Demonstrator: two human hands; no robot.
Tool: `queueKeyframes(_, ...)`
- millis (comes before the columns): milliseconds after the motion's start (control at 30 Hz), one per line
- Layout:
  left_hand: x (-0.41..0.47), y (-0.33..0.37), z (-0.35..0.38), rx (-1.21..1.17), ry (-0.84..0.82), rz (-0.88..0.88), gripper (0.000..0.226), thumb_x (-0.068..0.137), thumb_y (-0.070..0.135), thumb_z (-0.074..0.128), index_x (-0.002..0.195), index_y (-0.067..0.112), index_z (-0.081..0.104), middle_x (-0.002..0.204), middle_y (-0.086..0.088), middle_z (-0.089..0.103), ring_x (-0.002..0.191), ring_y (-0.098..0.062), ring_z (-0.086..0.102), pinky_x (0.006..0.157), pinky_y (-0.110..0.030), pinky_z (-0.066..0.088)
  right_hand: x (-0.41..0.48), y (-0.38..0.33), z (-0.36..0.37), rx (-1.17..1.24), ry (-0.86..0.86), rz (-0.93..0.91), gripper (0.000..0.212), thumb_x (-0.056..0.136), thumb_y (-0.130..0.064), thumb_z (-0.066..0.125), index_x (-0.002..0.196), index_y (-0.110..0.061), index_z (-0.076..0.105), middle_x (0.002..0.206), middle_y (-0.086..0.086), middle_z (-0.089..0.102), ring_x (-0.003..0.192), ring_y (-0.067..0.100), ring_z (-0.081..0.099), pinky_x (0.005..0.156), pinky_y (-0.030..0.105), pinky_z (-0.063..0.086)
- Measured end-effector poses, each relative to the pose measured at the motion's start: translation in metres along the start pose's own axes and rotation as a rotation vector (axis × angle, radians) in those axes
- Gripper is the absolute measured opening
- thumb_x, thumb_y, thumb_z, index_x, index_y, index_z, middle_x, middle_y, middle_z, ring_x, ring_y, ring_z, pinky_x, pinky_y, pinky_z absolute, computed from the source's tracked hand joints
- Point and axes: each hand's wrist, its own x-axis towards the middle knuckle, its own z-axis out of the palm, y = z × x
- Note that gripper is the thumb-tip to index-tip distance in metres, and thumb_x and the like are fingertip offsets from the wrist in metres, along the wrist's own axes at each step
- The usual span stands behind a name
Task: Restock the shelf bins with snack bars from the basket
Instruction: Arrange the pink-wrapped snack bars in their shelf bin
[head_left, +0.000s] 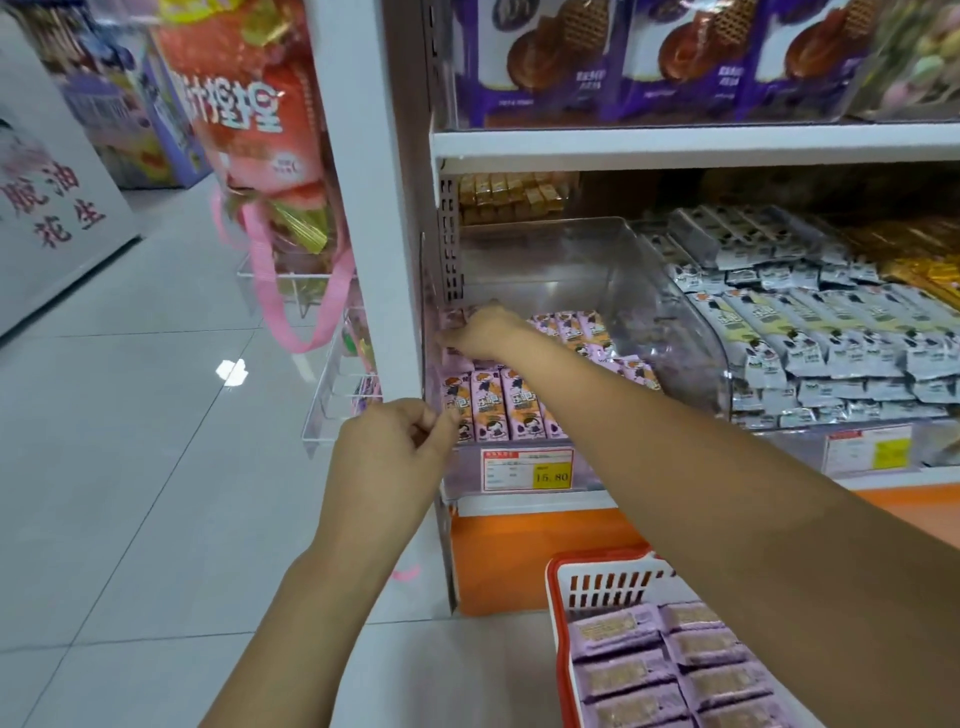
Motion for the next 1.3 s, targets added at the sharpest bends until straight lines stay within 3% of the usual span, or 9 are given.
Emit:
queueKeyframes(200,-0.001,-0.004,0.001,0.046,-0.013,0.03,0.034,0.091,0.034,0.058,0.065,0.014,0.064,0.058,0.004,0.065,0.058,-0.01,0.063,0.061,-0.026,0.05,-0.032,-0.002,-0.016,-0.142,-0.099,-0.101,0.053,0.105,-0.038,0.026,0.134,-0.001,0.049,0.132,0.017,0.054,0.122,0.027,0.05,0.096,0.032,0.04)
queueKeyframes(333,-0.008,0.001,0.001,0.081,-0.002,0.088,0.033,0.092,0.033,0.057,0.065,0.015,0.062,0.055,0.003,0.063,0.054,-0.008,0.059,0.054,-0.023,0.044,-0.046,0.01,-0.019,-0.017,0.072,-0.114,0.046,0.102,-0.038,0.039,0.067,-0.01,0.05,0.063,0.005,0.046,0.071,0.022,0.052,0.059,0.029,0.039)
queueKeyframes(467,-0.023,0.009,0.012,0.084,-0.113,0.176,0.041,0.091,0.037,0.056,0.059,0.012,0.055,0.049,-0.003,0.056,0.049,-0.012,0.052,0.051,-0.025,0.039,-0.1,0.042,-0.021,0.138,0.418,-0.417,0.039,0.095,-0.025,0.053,0.061,-0.01,0.045,0.056,0.009,0.042,0.055,0.019,0.042,0.057,0.032,0.037)
queueKeyframes(600,-0.042,0.017,0.04,0.221,-0.374,0.307,0.039,0.09,0.033,0.056,0.055,0.018,0.046,0.048,0.002,0.048,0.049,-0.01,0.045,0.05,-0.019,0.033,-0.169,0.093,-0.004,0.094,0.427,-0.592,0.039,0.092,-0.019,0.059,0.058,-0.014,0.04,0.049,-0.003,0.035,0.048,0.01,0.031,0.054,0.029,0.028)
queueKeyframes(733,-0.062,0.011,0.077,0.461,-0.652,0.366,0.026,0.091,0.037,0.054,0.076,0.016,0.061,0.073,0.0,0.063,0.072,-0.019,0.056,0.067,-0.033,0.046,-0.212,0.164,0.043,-0.012,0.26,-0.481,0.032,0.092,-0.028,0.059,0.064,-0.017,0.05,0.06,-0.004,0.05,0.056,0.013,0.046,0.055,0.029,0.038)
queueKeyframes(833,-0.078,-0.001,0.101,0.56,-0.89,0.308,0.029,0.093,0.035,0.053,0.097,0.009,0.065,0.098,-0.009,0.068,0.09,-0.026,0.061,0.076,-0.031,0.048,-0.226,0.219,0.082,-0.016,0.055,-0.287,0.021,0.093,-0.033,0.059,0.088,-0.014,0.065,0.087,0.0,0.063,0.081,0.016,0.058,0.076,0.031,0.047)
queueKeyframes(1000,-0.099,-0.027,0.128,0.68,-1.117,0.231,0.038,0.097,0.032,0.046,0.129,0.013,0.053,0.131,-0.009,0.056,0.117,-0.024,0.053,0.097,-0.03,0.043,-0.239,0.279,0.13,-0.038,-0.234,-0.057,0.049,0.086,-0.044,0.067,0.127,-0.02,0.055,0.125,-0.004,0.056,0.113,0.014,0.055,0.09,0.021,0.04)
queueKeyframes(1167,-0.116,-0.034,0.141,0.773,-1.212,0.212,0.038,0.097,0.033,0.047,0.128,0.011,0.054,0.129,-0.01,0.057,0.115,-0.025,0.054,0.095,-0.03,0.044,-0.27,0.301,0.175,-0.138,-0.524,-0.237,0.068,0.073,-0.04,0.08,0.13,-0.023,0.047,0.128,0.0,0.049,0.117,0.018,0.046,0.087,0.025,0.036)
queueKeyframes(1300,-0.113,-0.035,0.145,0.793,-1.204,0.167,0.036,0.097,0.033,0.048,0.122,0.009,0.057,0.119,-0.009,0.061,0.106,-0.023,0.057,0.088,-0.03,0.047,-0.285,0.301,0.188,-0.337,-0.609,-0.374,0.092,0.072,-0.04,0.08,0.145,-0.022,0.028,0.148,0.005,0.028,0.132,0.025,0.029,0.109,0.036,0.029)
